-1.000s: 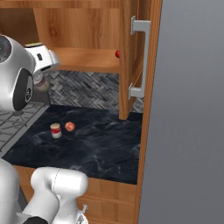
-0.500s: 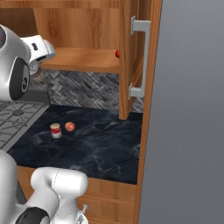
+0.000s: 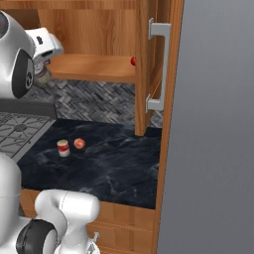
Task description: Pick the cans from the counter and place them in their designated side in the cabinet.
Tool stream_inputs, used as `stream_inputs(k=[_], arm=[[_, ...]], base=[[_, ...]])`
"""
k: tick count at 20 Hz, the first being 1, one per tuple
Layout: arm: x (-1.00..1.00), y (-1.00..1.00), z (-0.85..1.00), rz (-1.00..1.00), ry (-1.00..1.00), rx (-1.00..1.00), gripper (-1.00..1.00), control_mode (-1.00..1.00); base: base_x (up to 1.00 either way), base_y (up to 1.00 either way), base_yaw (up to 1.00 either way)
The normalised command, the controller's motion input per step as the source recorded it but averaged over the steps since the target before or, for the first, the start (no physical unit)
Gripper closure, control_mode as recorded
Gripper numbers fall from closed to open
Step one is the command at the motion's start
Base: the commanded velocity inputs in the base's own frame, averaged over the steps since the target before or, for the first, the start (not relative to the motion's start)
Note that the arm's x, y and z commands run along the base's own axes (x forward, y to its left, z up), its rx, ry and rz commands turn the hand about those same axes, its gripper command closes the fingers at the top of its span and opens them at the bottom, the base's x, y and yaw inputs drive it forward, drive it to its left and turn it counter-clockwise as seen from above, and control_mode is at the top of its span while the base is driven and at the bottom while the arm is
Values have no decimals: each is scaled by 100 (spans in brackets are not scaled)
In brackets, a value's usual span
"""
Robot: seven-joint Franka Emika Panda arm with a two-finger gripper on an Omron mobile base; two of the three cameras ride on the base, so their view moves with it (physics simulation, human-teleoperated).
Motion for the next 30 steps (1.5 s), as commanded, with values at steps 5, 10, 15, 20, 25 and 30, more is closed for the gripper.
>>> stream_inputs(k=[5,10,15,20,25,30], arm=[[36,2,0,1,0,0,100,-100],[31,7,0,2,0,0,100,-100],[28,9,-1,3,0,0,100,-100],[29,8,-10,3,0,0,100,-100],[29,8,-16,3,0,0,100,-100],[31,9,-14,3,0,0,100,-100]], base=[[0,0,0],[0,0,0],[0,0,0],[0,0,0],[0,0,0],[0,0,0]])
